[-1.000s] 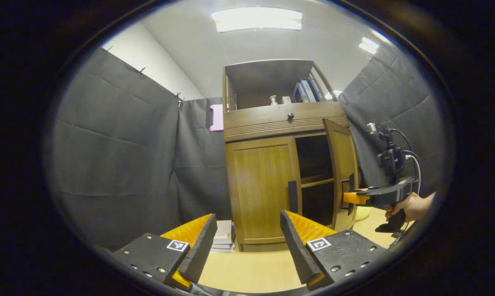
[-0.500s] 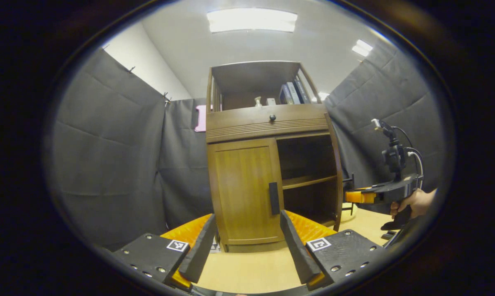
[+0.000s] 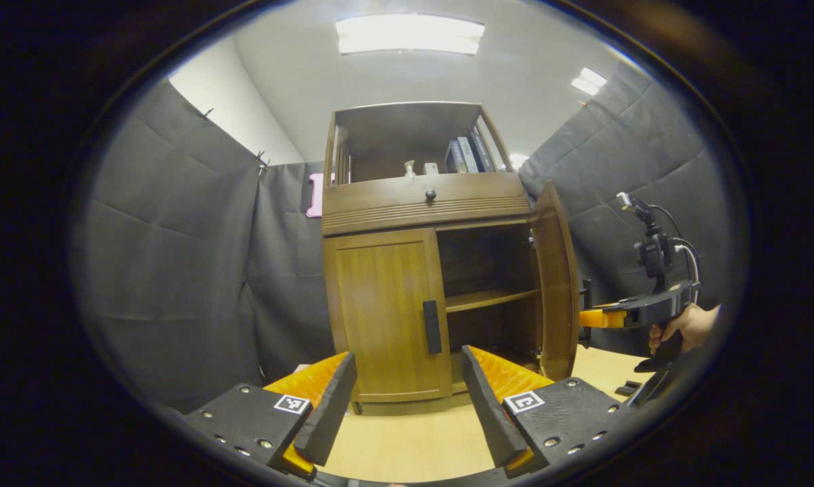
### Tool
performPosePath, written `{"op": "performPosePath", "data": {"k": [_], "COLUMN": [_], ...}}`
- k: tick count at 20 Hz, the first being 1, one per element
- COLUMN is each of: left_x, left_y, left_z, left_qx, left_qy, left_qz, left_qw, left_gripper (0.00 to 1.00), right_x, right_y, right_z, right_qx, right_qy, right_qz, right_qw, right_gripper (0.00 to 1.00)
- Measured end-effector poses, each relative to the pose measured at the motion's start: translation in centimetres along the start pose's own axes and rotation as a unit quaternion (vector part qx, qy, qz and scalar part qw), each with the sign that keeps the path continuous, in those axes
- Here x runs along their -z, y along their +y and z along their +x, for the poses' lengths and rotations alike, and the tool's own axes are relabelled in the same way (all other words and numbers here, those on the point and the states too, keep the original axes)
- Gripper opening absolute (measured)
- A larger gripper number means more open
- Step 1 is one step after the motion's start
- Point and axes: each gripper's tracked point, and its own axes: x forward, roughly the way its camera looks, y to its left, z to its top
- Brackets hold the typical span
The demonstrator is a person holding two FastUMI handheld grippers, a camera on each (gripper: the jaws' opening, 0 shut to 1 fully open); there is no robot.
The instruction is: Open the right door of the double-door shoe cabinet with the right hand, and open the left door with the left hand.
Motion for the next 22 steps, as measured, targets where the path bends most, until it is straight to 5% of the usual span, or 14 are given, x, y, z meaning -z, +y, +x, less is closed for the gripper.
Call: {"op": "performPosePath", "data": {"k": [8,9,14,15,19,22], "left_x": [0.0,0.2,0.7,0.8,1.0,1.1], "left_y": [-0.5,-0.5,-1.2,-1.3,-1.6,-2.0], "left_z": [-0.2,-0.2,-0.4,-0.5,-0.4,0.0], "left_qx": [0.013,0.015,0.024,0.024,0.027,0.029], "left_qy": [0.004,0.007,0.020,0.022,0.027,0.029], "left_qz": [0.009,0.009,0.002,0.001,-0.006,-0.018], "left_qw": [1.000,1.000,1.000,0.999,0.999,0.999], "left_gripper": [0.89,0.89,0.89,0.89,0.89,0.89], "right_x": [0.1,0.0,-0.4,-0.5,-1.0,-1.9], "right_y": [-4.5,-4.9,-6.6,-7.1,-9.3,-8.6], "right_z": [-1.5,-1.7,-2.8,-3.1,-4.7,-6.6], "right_qx": [0.045,0.051,0.077,0.084,0.114,0.104], "right_qy": [-0.010,-0.012,-0.027,-0.029,-0.040,-0.062], "right_qz": [0.029,0.020,0.007,0.007,0.001,0.019], "right_qw": [0.999,0.998,0.997,0.996,0.993,0.992], "right_gripper": [0.11,0.03,0.06,0.00,0.00,0.05]}}
